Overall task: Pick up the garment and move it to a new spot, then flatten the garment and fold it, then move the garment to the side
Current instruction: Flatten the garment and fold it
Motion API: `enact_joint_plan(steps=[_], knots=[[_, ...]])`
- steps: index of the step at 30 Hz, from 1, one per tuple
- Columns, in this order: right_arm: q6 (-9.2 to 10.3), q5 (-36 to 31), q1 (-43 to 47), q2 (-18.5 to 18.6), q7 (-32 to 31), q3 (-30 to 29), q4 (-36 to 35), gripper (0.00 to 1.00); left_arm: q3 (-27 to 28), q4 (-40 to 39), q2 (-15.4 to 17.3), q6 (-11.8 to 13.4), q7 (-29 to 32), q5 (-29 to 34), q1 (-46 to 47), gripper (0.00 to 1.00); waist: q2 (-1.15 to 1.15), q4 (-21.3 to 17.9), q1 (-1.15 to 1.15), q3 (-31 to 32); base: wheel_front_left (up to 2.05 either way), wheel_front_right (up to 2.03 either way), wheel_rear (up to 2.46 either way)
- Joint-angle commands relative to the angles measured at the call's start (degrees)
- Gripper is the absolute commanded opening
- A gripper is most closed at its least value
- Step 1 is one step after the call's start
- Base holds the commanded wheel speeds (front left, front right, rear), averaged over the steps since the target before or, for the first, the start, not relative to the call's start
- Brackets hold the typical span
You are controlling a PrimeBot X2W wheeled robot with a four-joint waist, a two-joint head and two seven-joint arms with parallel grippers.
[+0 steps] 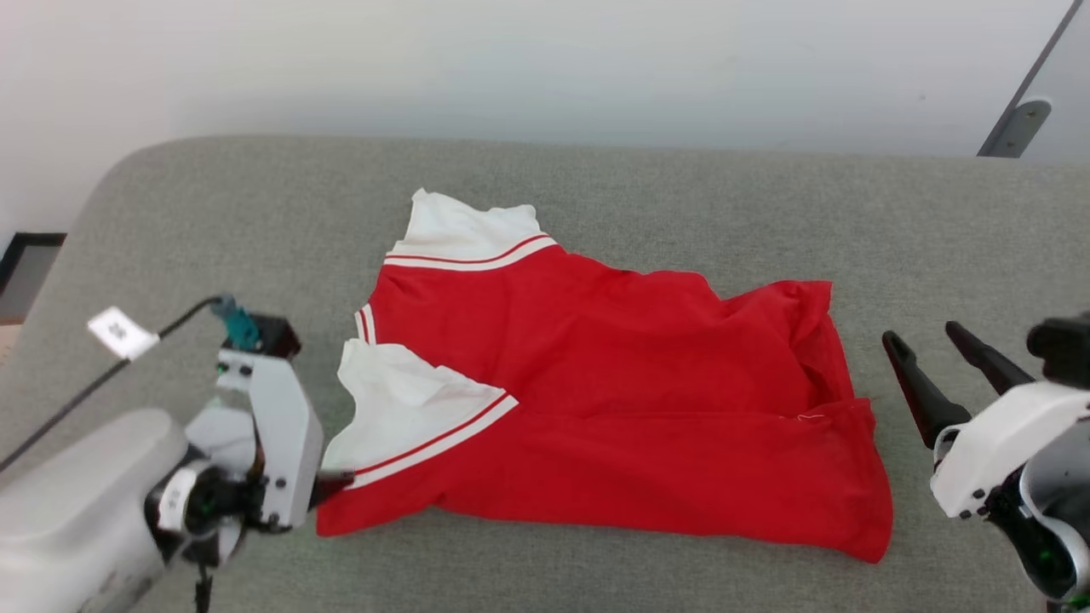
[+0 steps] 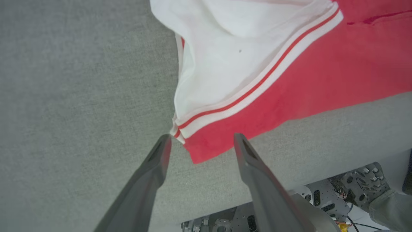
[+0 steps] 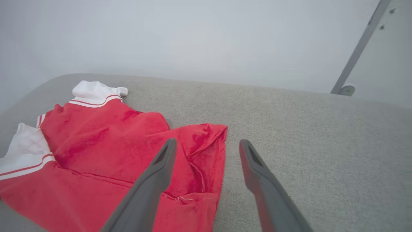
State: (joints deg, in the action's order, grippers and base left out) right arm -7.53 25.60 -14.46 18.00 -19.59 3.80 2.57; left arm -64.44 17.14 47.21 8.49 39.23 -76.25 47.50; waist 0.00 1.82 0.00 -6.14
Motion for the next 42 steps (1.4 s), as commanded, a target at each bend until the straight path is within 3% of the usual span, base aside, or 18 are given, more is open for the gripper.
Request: enact_joint_plan(steps=[1,5,8,18,26,27,28,33,42], knots=[[0.09,-0.5,0.9,-0.6,0.5,-0.6,-0.6,1.0,-0.1,-0.3,0.5,0.7,0.3,-0.4,-0.9,1.0,0.0,-0.3,0.0,0.3,0.0,0.0,0.0],[0.09,-2.7,3.8,-3.3,2.1,-2.5,-4.0,1.0,-0.6,-2.4,1.6,3.2,0.6,-1.2,-3.4,1.0,0.0,-1.4,0.0,0.6,0.0,0.0,0.0],[0.09,-3.7,5.9,-4.9,2.4,-3.4,-6.0,1.0,-0.6,-1.6,1.7,3.6,-1.0,-1.2,-5.1,1.0,0.0,-2.3,0.0,0.6,0.0,0.0,0.0],[0.09,-4.9,10.6,-8.3,0.5,-6.1,-10.4,1.0,0.0,7.4,-1.1,-0.1,-6.0,-2.3,-8.1,1.0,0.0,-4.9,0.0,-0.6,0.0,0.0,0.0],[0.09,-4.5,12.3,-8.7,-2.2,-6.7,-12.0,1.0,-0.1,14.6,-4.4,-3.5,-6.4,-3.2,-8.2,1.0,0.0,-5.5,0.0,-1.7,0.0,0.0,0.0],[0.09,-4.2,12.8,-8.8,-2.9,-6.7,-12.2,1.0,-0.1,15.1,-4.8,-4.1,-6.3,-3.4,-8.2,0.1,0.0,-5.5,0.0,-1.8,0.0,0.0,0.0],[0.09,-3.8,13.3,-8.7,-3.8,-6.5,-12.4,1.0,-0.2,15.7,-5.0,-4.4,-5.9,-3.6,-8.3,0.0,0.0,-5.4,0.0,-1.9,0.0,0.0,0.0],[0.09,-2.2,15.2,-8.3,-9.7,-5.8,-13.2,1.0,-0.3,16.9,-5.7,-6.5,-6.3,-2.9,-7.4,0.0,0.0,-5.0,0.0,-2.6,0.0,0.0,0.0],[0.09,-0.3,13.1,-8.6,-19.3,-3.9,-9.2,1.0,0.1,18.0,-7.1,-7.8,-7.4,-2.1,-5.1,0.0,0.0,-3.8,0.0,-3.8,0.0,0.0,0.0]])
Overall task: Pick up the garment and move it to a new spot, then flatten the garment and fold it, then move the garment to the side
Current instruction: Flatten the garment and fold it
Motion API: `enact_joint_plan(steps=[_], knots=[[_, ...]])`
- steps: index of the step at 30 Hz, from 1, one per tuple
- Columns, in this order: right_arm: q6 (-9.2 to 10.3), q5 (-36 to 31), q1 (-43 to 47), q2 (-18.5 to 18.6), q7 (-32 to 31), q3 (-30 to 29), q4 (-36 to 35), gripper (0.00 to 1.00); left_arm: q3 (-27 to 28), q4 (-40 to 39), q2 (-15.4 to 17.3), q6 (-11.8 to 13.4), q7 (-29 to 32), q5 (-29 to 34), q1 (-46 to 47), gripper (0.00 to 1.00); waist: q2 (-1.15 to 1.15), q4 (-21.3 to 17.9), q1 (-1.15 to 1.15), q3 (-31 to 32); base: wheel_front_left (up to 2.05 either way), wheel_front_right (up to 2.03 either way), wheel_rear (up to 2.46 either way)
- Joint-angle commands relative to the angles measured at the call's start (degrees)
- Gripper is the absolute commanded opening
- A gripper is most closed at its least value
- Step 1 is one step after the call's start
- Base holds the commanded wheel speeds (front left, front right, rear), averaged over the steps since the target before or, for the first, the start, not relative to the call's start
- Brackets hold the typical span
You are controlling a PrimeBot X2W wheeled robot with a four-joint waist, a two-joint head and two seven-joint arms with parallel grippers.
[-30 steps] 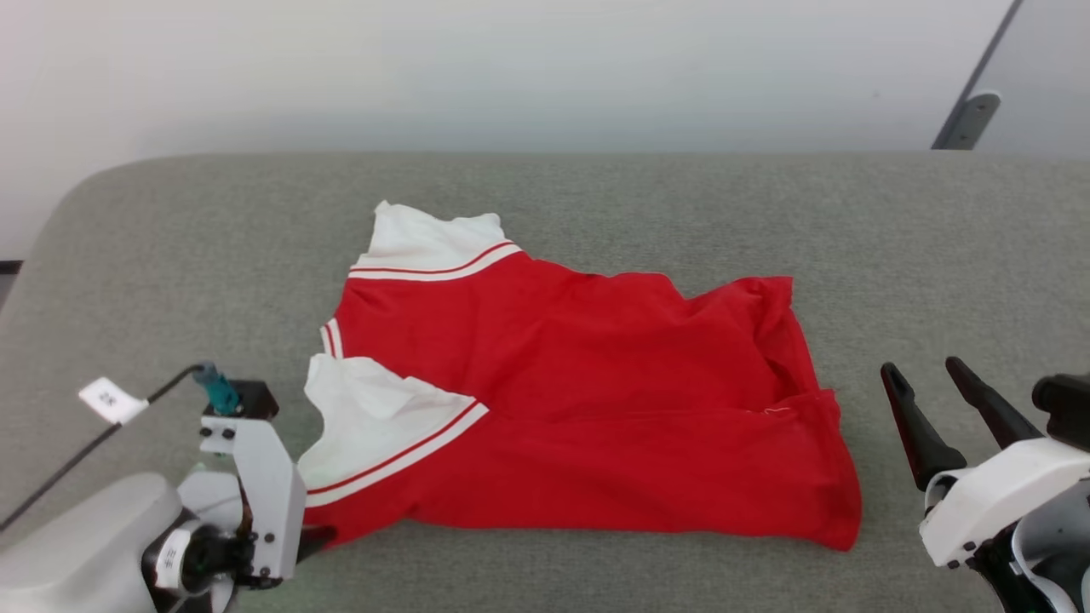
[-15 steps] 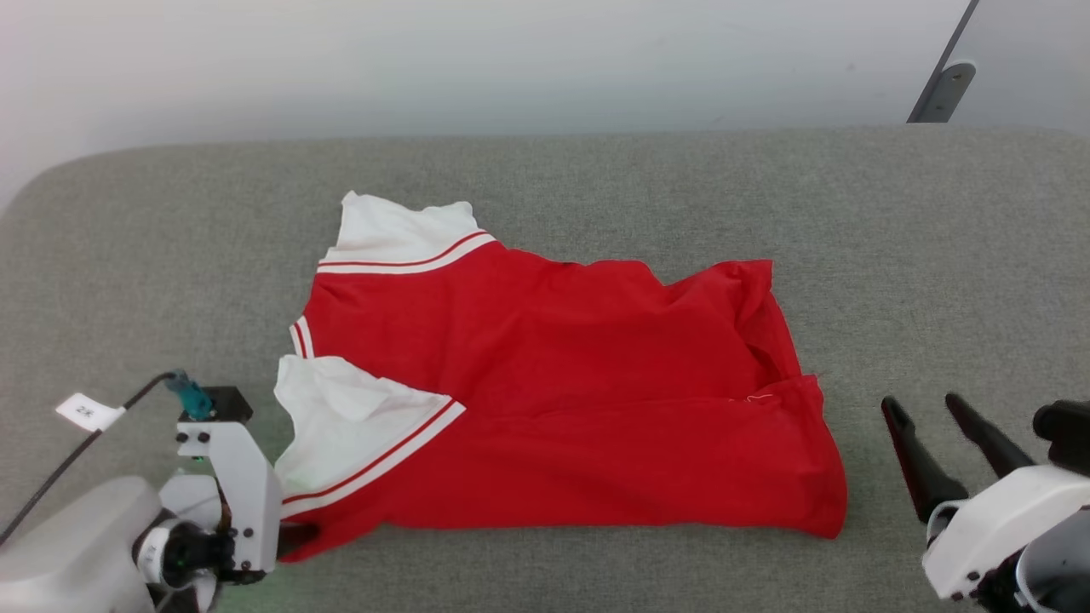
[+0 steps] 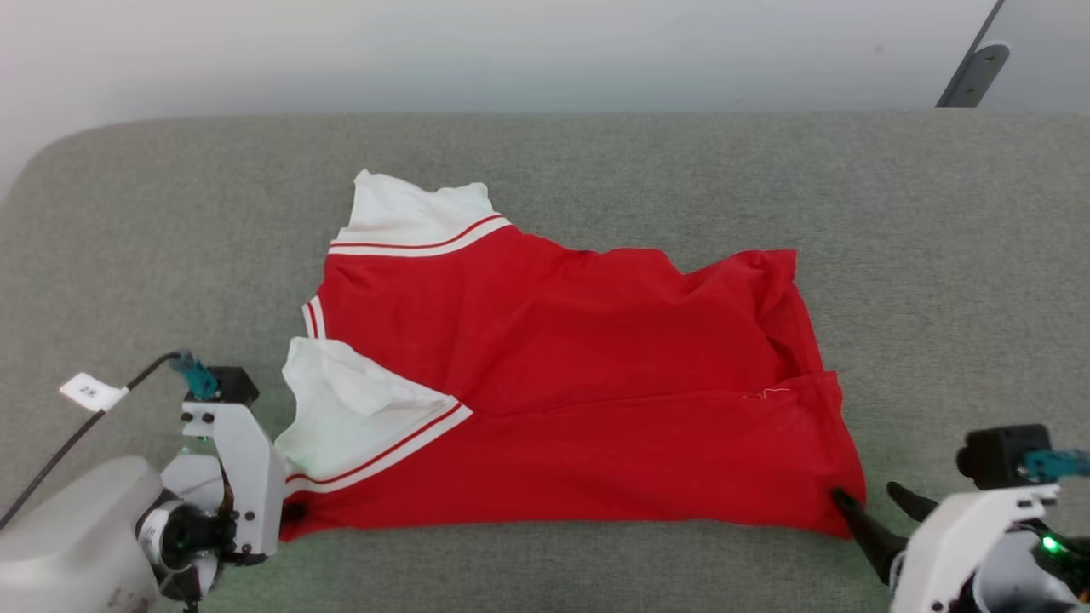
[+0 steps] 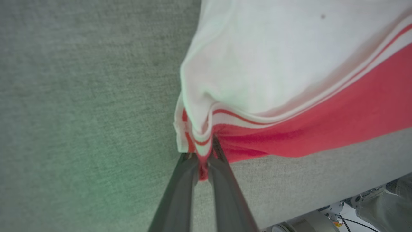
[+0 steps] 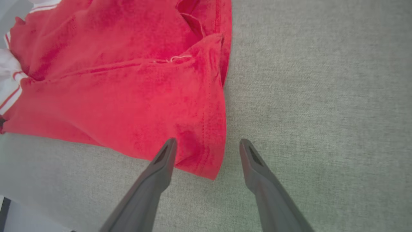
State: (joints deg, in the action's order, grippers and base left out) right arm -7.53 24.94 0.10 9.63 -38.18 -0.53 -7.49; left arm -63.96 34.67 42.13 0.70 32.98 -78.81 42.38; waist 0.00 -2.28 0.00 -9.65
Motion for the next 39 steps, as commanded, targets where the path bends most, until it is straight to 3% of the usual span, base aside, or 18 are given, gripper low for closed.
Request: enact_joint_plan(steps=[1,12,13,14,15,22,30,39], knots=[[0.09,0.4,-2.0,-0.3,-1.4,0.5,1.9,1.0,-0.3,0.5,-2.2,-0.2,-1.2,0.5,0.2,0.0,0.0,0.5,0.0,-0.5,0.0,0.0,0.0],[0.09,-0.9,-10.2,-0.7,-6.5,2.8,16.6,1.0,0.1,1.1,-3.4,-1.1,-1.7,0.9,1.8,0.0,0.0,2.1,0.0,-1.6,0.0,0.0,0.0],[0.09,-1.4,-11.0,-0.5,-6.9,3.4,18.6,0.85,0.0,1.3,-3.6,-1.2,-1.7,0.9,1.9,0.0,0.0,2.2,0.0,-1.6,0.0,0.0,0.0],[0.09,-1.6,-11.8,-0.4,-6.9,4.1,20.2,0.05,0.0,1.4,-3.7,-1.3,-1.6,1.0,2.0,0.0,0.0,2.4,0.0,-1.7,0.0,0.0,0.0],[0.09,-1.6,-12.4,-0.4,-6.9,4.5,21.7,0.0,0.0,1.5,-3.9,-1.4,-1.7,1.0,2.1,0.0,0.0,2.5,0.0,-1.7,0.0,0.0,0.0],[0.1,-1.0,-15.3,0.6,-6.3,5.5,26.7,0.0,0.3,2.1,-3.9,-2.0,-2.0,1.1,2.6,0.0,0.0,3.1,0.0,-1.5,0.0,0.0,0.0],[0.16,0.6,-14.7,5.1,-8.8,5.3,23.3,0.0,0.8,-0.2,-1.5,-1.3,-0.5,0.5,3.1,0.0,0.0,3.0,0.0,-0.6,0.0,0.0,0.0],[0.13,2.7,-9.8,9.6,-13.8,4.5,13.9,0.0,-0.7,-9.7,3.9,3.6,3.8,0.7,0.8,0.0,0.0,2.6,0.0,1.3,0.0,0.0,0.0]])
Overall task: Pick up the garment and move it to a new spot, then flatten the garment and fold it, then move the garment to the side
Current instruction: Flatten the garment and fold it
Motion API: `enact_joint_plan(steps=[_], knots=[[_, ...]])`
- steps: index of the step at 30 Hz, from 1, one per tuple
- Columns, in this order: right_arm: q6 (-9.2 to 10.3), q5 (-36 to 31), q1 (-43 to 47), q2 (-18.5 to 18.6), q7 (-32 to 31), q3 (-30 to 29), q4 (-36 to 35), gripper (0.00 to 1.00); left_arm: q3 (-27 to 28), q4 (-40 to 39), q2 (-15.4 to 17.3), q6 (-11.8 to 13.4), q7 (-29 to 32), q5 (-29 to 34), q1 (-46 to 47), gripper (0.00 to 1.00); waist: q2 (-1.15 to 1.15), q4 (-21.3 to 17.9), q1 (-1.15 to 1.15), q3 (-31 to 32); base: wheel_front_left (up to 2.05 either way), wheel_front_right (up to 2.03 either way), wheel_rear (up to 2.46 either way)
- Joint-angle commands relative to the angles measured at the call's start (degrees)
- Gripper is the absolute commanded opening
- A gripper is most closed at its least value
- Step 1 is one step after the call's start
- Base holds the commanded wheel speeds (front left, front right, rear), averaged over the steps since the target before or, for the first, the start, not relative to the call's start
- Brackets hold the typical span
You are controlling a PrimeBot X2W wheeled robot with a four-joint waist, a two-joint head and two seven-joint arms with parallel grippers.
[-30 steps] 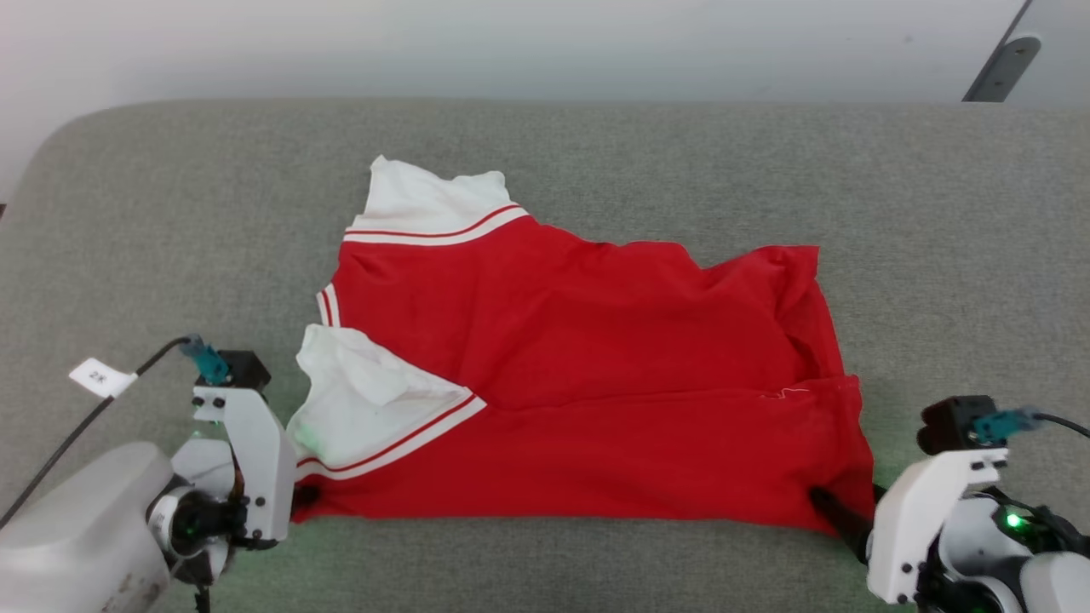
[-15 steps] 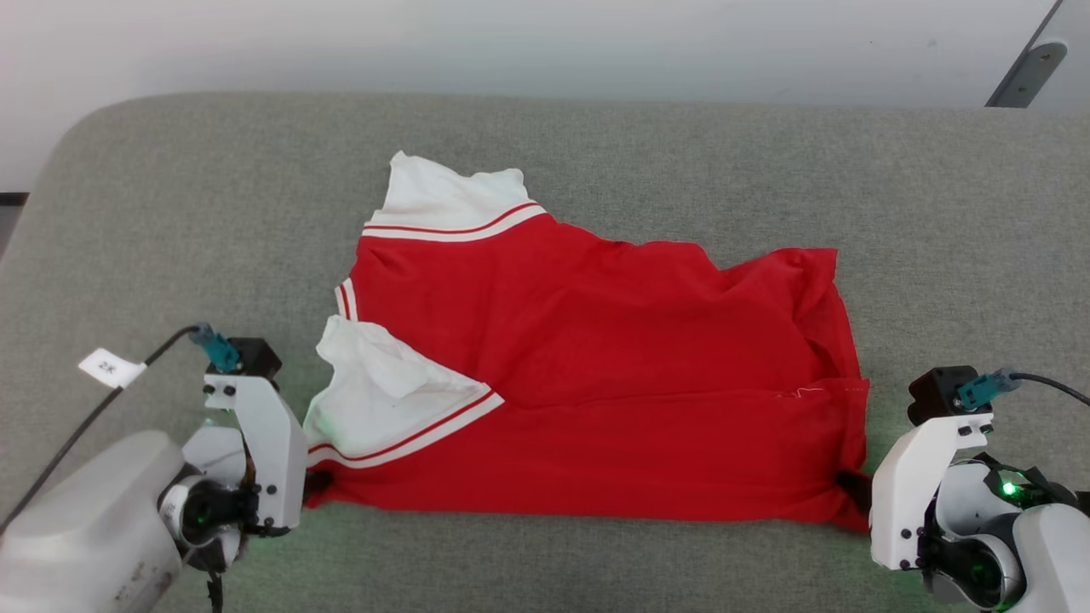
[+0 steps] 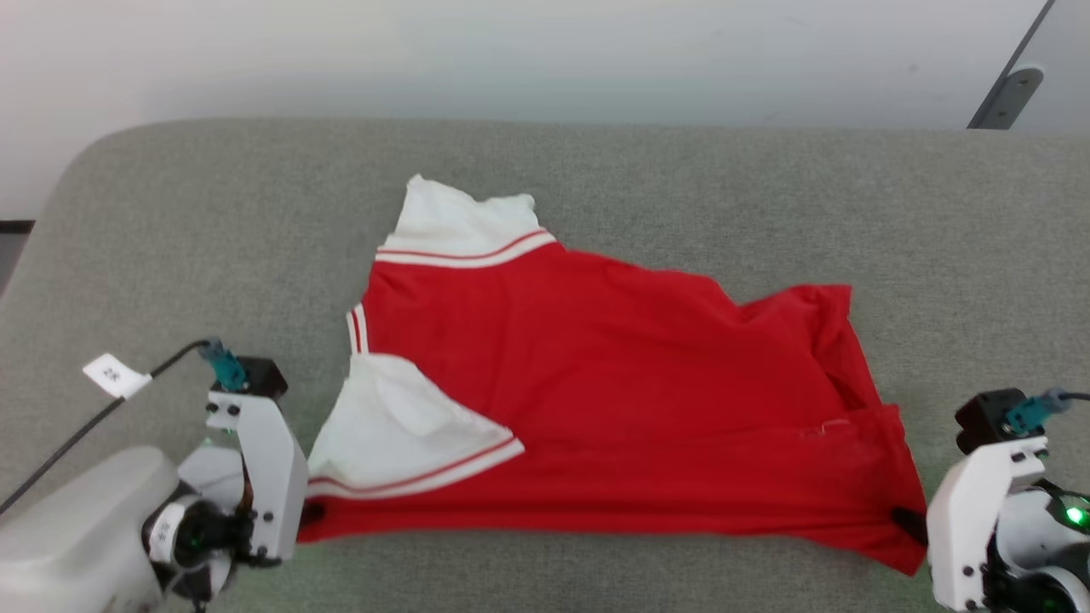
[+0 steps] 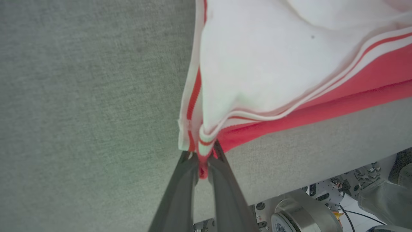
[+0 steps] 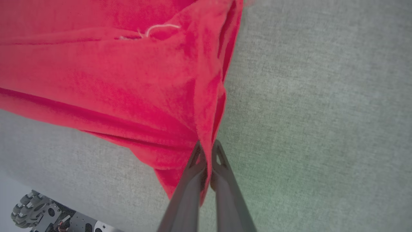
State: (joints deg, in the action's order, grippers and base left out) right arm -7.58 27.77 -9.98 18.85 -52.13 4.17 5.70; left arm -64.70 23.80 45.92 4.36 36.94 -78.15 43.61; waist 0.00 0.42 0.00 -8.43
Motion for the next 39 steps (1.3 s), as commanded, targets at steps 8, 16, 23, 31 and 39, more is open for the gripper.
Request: enact_joint_plan(steps=[8,16,23,31,39], knots=[[0.16,0.8,6.6,1.0,-4.7,-2.5,-6.9,0.0,-1.4,-13.1,6.1,6.9,2.1,0.0,-4.5,0.0,0.0,-0.3,0.0,0.9,0.0,0.0,0.0],[0.15,0.8,9.8,-0.9,-4.1,-3.3,-7.6,0.0,-2.3,-17.3,6.9,9.4,0.8,-1.8,-9.5,0.0,0.0,-0.5,0.0,0.9,0.0,0.0,0.0],[0.15,0.0,7.9,-1.5,-2.1,-1.9,-5.8,0.85,-1.5,-15.8,6.5,9.1,-0.3,-1.1,-8.4,1.0,0.0,-0.8,0.0,0.9,0.0,0.0,0.0],[0.15,1.0,6.2,-1.6,-1.6,-2.0,-7.3,1.0,0.2,-18.0,9.2,10.3,2.0,-0.1,-3.7,1.0,0.0,-1.6,0.0,1.1,0.0,0.0,0.0],[0.14,-0.3,4.2,-2.5,3.6,-3.7,-12.6,1.0,3.5,-18.4,9.3,8.6,1.6,3.7,5.2,1.0,0.0,-3.7,0.0,-0.3,0.0,0.0,0.0]])
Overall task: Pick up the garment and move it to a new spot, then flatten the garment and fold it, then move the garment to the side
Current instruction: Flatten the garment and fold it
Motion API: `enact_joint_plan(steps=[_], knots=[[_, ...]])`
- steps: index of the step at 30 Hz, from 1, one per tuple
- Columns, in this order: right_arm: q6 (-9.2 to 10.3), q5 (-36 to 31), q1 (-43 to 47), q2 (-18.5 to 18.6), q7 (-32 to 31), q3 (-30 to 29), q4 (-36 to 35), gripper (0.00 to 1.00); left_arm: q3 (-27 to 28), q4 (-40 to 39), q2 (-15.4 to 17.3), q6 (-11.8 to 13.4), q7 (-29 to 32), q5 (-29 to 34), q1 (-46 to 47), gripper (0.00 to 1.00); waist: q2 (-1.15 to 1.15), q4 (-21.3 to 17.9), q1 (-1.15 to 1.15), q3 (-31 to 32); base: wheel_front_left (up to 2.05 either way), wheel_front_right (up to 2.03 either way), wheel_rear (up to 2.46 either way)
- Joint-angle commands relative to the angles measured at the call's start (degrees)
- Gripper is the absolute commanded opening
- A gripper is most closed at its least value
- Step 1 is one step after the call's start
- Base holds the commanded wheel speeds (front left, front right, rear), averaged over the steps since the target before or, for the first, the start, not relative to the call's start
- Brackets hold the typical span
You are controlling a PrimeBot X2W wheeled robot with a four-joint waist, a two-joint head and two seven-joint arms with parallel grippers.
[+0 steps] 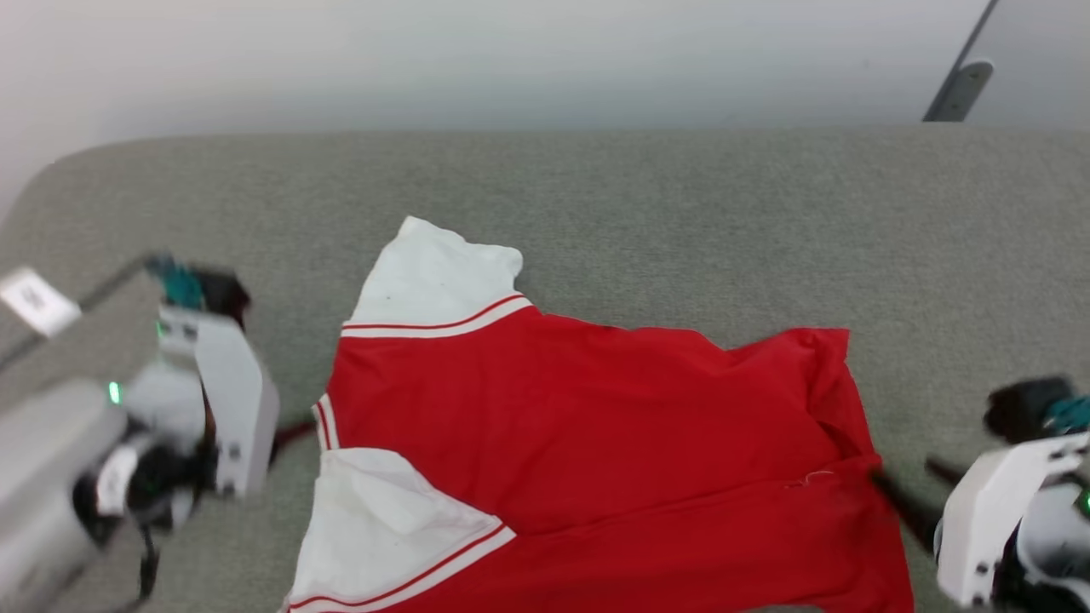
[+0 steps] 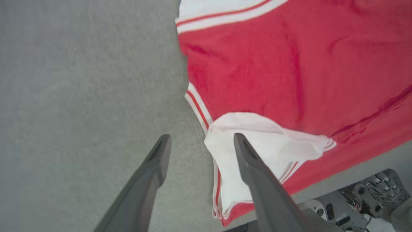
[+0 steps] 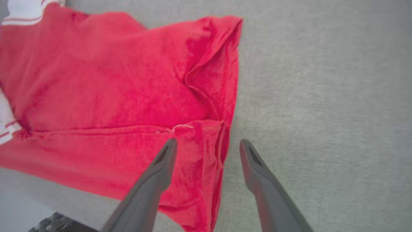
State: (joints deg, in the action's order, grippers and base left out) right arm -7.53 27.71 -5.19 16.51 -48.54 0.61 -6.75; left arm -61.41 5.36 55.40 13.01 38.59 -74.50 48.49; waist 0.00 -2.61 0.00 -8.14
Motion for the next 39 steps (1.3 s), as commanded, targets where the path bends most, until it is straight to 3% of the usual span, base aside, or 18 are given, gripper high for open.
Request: enact_joint_plan(steps=[1,9,15,21,26,38,39], knots=[[0.09,-0.8,-1.0,-0.5,1.8,-0.5,-0.5,1.0,0.7,0.7,-0.9,-0.9,-1.0,0.7,1.6,1.0,0.0,-1.1,0.0,-1.0,0.0,0.0,0.0],[0.09,-5.8,-6.3,-4.1,23.1,0.2,-1.5,1.0,3.0,10.1,-6.0,-9.3,-9.2,7.4,10.8,1.0,0.0,-5.9,0.0,-5.2,0.0,0.0,0.0],[0.09,-12.0,-9.0,-5.8,39.0,2.6,0.6,1.0,3.6,18.9,-8.8,-14.1,-13.1,10.8,16.3,1.0,0.0,-9.4,0.0,-8.6,0.0,0.0,0.0],[0.1,-16.1,-10.8,-7.8,48.8,4.5,2.9,1.0,3.1,28.2,-10.8,-17.2,-13.5,12.3,19.9,1.0,0.0,-12.2,0.0,-11.2,0.0,0.0,0.0],[0.1,-17.7,-10.9,-9.6,51.1,5.0,3.4,1.0,2.2,35.2,-12.7,-18.8,-11.1,11.4,21.4,1.0,0.0,-13.5,0.0,-12.3,0.0,0.0,0.0],[0.1,-17.0,-10.9,-11.1,48.8,4.8,3.5,1.0,-0.7,46.4,-15.7,-20.0,-3.7,10.5,22.0,1.0,0.0,-14.4,0.0,-13.6,0.0,0.0,0.0],[0.1,-17.0,-11.2,-11.1,48.5,4.9,3.4,1.0,-0.7,47.3,-15.9,-20.0,-3.7,10.5,21.9,0.69,0.0,-14.4,0.0,-13.7,0.0,0.0,0.0]])
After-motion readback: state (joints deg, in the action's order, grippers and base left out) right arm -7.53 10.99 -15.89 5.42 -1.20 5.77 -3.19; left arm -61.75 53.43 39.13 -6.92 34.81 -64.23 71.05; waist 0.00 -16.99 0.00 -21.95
